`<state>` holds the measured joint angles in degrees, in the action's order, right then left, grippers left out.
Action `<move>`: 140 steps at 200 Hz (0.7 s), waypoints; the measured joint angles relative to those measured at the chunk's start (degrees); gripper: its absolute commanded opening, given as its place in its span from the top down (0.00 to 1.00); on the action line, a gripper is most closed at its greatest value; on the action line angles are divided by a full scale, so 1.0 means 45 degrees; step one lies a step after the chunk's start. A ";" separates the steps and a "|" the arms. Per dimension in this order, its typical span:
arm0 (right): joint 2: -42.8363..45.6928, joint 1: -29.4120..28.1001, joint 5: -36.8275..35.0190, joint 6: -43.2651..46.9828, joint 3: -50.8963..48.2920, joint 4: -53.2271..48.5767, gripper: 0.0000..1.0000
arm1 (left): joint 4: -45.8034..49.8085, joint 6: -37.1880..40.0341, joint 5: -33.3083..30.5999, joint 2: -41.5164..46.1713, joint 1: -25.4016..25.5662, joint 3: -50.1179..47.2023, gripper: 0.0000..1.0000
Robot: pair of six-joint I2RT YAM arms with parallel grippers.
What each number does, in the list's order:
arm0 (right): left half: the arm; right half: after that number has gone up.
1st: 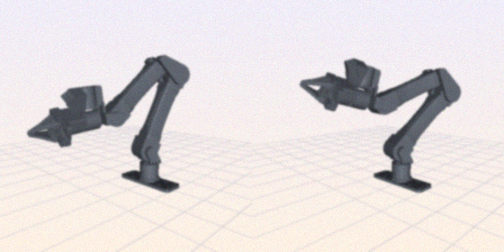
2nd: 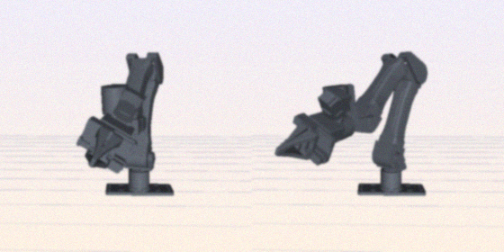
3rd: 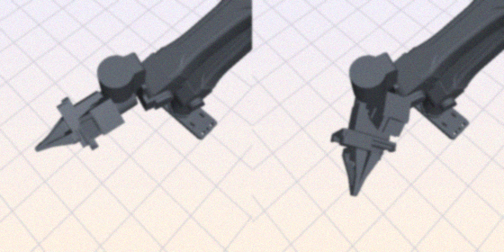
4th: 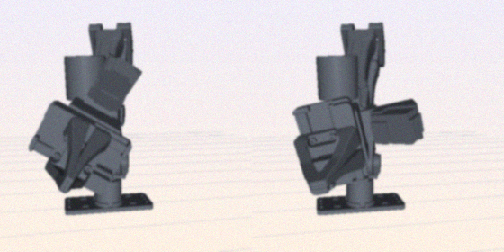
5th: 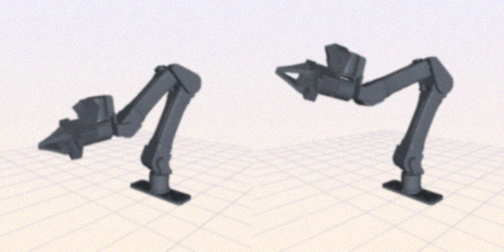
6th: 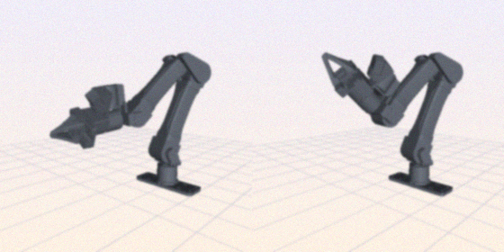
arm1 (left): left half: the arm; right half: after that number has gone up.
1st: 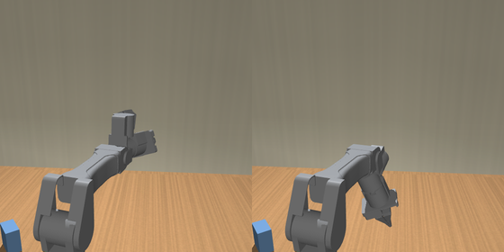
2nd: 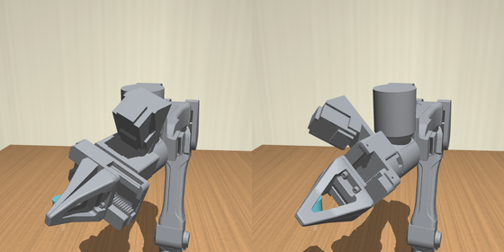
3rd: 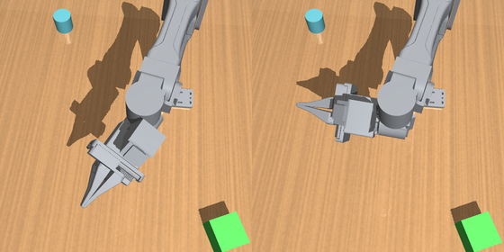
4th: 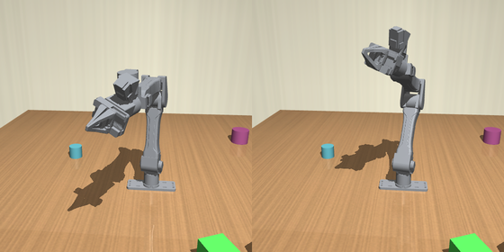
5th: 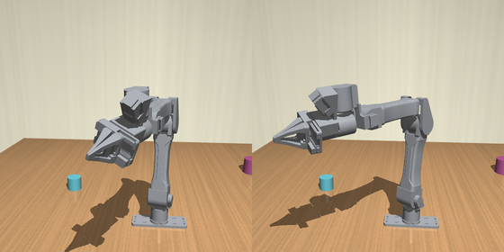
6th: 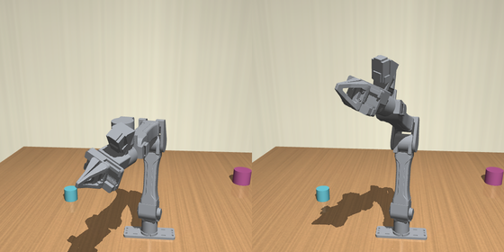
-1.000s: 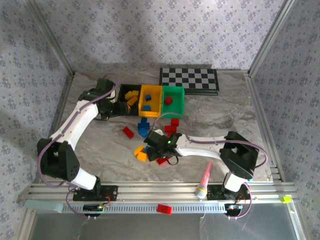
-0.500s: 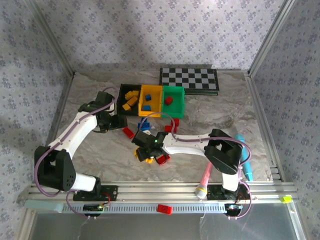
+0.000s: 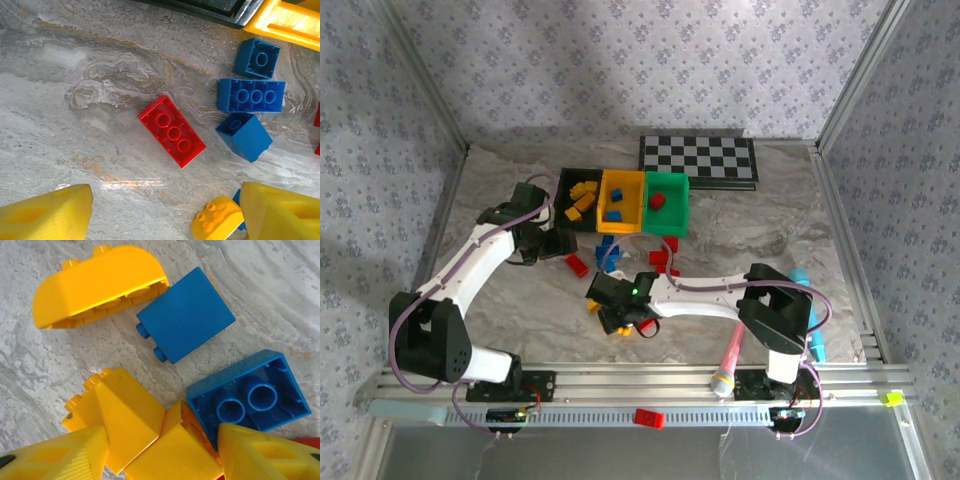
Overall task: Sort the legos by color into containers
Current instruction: Move the lego to the bottom-center of the table, then pick up the lego from the bottom-center of the table.
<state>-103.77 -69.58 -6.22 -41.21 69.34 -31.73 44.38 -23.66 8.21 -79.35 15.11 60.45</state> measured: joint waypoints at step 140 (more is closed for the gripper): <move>-0.0442 -0.0690 0.0913 -0.0287 0.0597 -0.0656 0.24 | -0.0248 -0.0233 0.0282 0.0539 0.0000 -0.0641 0.23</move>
<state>-105.75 -72.69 -2.11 -42.50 72.03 -34.68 43.27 -24.71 9.47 -76.93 15.11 57.56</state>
